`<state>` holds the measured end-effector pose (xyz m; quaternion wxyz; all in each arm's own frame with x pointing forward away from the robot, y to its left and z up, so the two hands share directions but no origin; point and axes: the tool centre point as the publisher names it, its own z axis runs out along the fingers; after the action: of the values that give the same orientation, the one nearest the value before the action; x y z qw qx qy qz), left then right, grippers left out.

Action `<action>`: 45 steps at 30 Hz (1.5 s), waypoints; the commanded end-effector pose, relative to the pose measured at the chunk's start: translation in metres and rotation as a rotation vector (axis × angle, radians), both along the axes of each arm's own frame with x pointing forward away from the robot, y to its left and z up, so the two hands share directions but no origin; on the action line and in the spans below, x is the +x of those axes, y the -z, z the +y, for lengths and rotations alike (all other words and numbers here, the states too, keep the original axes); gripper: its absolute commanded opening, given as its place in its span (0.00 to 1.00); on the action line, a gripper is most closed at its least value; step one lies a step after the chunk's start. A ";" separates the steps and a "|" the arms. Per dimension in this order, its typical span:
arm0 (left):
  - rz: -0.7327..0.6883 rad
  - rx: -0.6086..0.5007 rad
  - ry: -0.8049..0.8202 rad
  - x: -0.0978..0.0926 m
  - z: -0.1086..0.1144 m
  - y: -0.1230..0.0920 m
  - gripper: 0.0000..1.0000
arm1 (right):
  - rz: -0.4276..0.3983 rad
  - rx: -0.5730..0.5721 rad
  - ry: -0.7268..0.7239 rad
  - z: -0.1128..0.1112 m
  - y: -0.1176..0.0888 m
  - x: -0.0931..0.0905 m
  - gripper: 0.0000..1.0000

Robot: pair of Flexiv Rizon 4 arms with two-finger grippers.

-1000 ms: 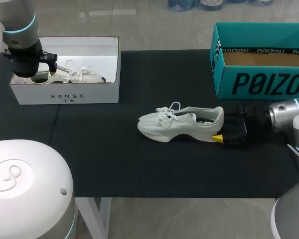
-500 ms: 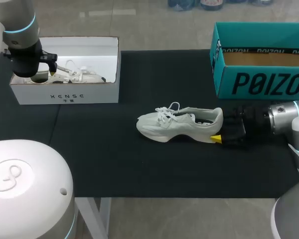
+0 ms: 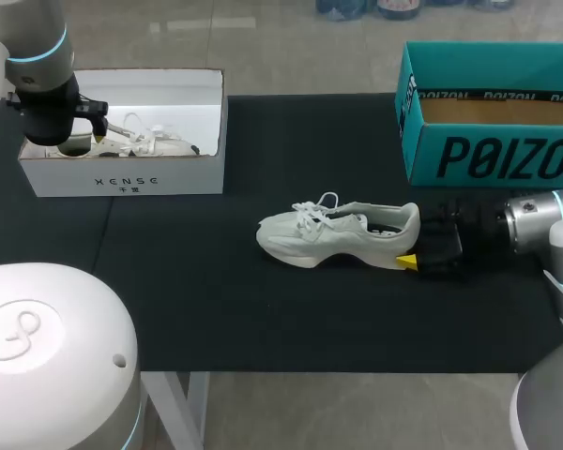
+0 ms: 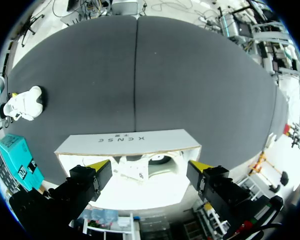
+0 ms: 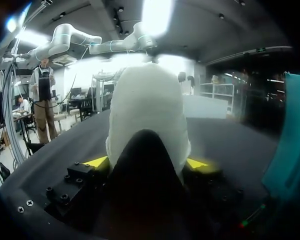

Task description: Take the shoe out of the shoebox, open the shoe tongue, remove and reinsert the insole, then place the shoe into the shoebox

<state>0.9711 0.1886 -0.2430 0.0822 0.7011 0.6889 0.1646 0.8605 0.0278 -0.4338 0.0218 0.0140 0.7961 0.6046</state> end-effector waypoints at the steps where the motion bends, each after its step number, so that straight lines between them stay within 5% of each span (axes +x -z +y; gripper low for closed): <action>1: 0.016 -0.027 0.033 -0.012 -0.048 -0.016 1.00 | 0.001 -0.003 0.001 0.004 0.005 -0.003 0.00; 7: 0.112 -0.017 -0.072 -0.031 -0.109 -0.020 1.00 | 0.001 -0.003 0.001 0.004 0.005 -0.003 0.00; 11: 0.192 0.050 -0.358 -0.037 -0.142 -0.013 1.00 | 0.001 -0.003 0.001 0.004 0.005 -0.003 0.00; 29: 0.192 0.050 -0.358 -0.037 -0.142 -0.013 1.00 | 0.001 -0.003 0.001 0.004 0.005 -0.003 0.00; 32: 0.115 -0.146 -0.773 -0.039 -0.181 0.000 1.00 | 0.001 -0.003 0.001 0.004 0.005 -0.003 0.00; 33: 0.190 -0.214 -0.911 -0.043 -0.190 0.000 1.00 | 0.001 -0.003 0.001 0.004 0.005 -0.003 0.00; 36: 0.275 -0.445 -1.234 -0.057 -0.209 -0.003 1.00 | 0.001 -0.003 0.001 0.004 0.005 -0.003 0.00; 38: 0.203 -0.577 -1.388 -0.067 -0.219 -0.004 1.00 | 0.001 -0.003 0.001 0.004 0.005 -0.003 0.00; 40: 0.334 -0.630 -1.511 -0.075 -0.230 0.001 1.00 | 0.001 -0.003 0.001 0.004 0.005 -0.003 0.00; 41: 0.215 -0.679 -1.601 -0.078 -0.238 0.007 1.00 | 0.001 -0.003 0.001 0.004 0.005 -0.003 0.00; 45: 0.191 -0.677 -1.662 -0.083 -0.247 0.016 1.00 | 0.001 -0.003 0.001 0.004 0.005 -0.003 0.00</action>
<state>0.8884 -0.0577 -0.2504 0.0030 0.3872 0.9205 0.0517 0.8602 0.0288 -0.4336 0.0214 0.0138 0.7966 0.6039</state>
